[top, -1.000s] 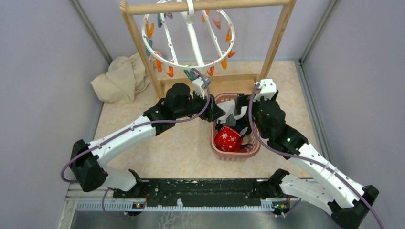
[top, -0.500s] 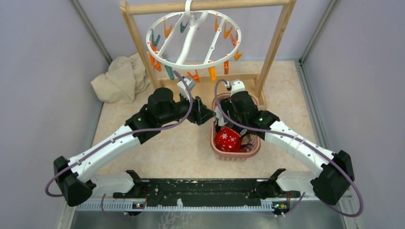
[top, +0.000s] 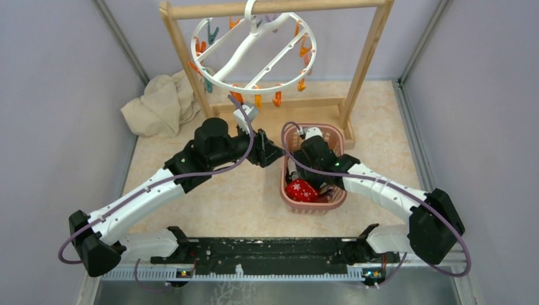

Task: Remove the socks clipped to the hanger
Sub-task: Place the sock in the bin.

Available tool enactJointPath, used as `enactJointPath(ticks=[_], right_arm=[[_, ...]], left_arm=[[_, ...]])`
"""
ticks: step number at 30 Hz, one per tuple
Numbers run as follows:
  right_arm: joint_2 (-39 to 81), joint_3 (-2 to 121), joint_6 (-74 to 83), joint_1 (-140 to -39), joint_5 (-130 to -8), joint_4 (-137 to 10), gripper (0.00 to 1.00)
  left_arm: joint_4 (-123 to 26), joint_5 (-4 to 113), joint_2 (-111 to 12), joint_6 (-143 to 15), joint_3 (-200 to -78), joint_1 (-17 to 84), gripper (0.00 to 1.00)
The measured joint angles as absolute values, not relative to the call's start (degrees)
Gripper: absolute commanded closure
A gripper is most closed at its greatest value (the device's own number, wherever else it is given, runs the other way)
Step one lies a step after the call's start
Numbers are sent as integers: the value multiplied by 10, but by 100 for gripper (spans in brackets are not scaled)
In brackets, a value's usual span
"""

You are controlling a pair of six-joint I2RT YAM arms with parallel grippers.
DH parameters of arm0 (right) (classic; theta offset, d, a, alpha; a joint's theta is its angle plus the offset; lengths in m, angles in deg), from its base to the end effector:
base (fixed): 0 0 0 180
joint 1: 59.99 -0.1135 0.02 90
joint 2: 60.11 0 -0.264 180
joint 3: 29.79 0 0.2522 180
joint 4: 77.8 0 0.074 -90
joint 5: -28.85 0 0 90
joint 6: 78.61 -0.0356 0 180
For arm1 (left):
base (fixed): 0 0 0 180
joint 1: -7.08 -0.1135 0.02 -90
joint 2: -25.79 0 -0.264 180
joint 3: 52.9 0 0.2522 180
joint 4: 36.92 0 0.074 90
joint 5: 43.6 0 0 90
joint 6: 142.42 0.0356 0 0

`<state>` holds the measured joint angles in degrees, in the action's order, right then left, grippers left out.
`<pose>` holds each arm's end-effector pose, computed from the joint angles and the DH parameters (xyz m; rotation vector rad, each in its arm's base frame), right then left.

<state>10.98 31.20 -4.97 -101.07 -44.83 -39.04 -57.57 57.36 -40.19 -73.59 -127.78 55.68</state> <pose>0.1980 0.1593 0.2376 -0.3842 2.3513 0.1299 0.1724 -0.2058 0.3715 0.5914 1.8011 -1.0280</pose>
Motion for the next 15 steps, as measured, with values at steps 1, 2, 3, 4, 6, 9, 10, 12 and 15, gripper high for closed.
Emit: enactJointPath(ticks=[1,2,3,4,6,9,10,12,15], right_arm=[[118,312,-53,-1011,-449,-391,29],[126,312,-54,-1011,-450,-392,28],[132,312,-54,-1011,-450,-392,27],[138,312,-54,-1011,-450,-392,27],[146,313,-54,-1011,-450,-391,25],[143,321,-54,-1011,-450,-381,23],[138,325,-54,-1011,-449,-376,22],[113,333,-53,-1011,-449,-364,20],[55,351,-52,-1011,-448,-343,17]], left_arm=[[-576,574,-401,-736,-1278,557,31],[-576,574,-401,-736,-1277,557,31],[-576,574,-400,-736,-1276,557,31],[-576,574,-399,-736,-1274,557,31],[-576,574,-399,-736,-1271,557,31],[-578,573,-396,-736,-1268,557,31],[-579,573,-394,-736,-1267,557,30],[-582,573,-391,-736,-1266,557,30],[-585,573,-386,-736,-1266,557,29]])
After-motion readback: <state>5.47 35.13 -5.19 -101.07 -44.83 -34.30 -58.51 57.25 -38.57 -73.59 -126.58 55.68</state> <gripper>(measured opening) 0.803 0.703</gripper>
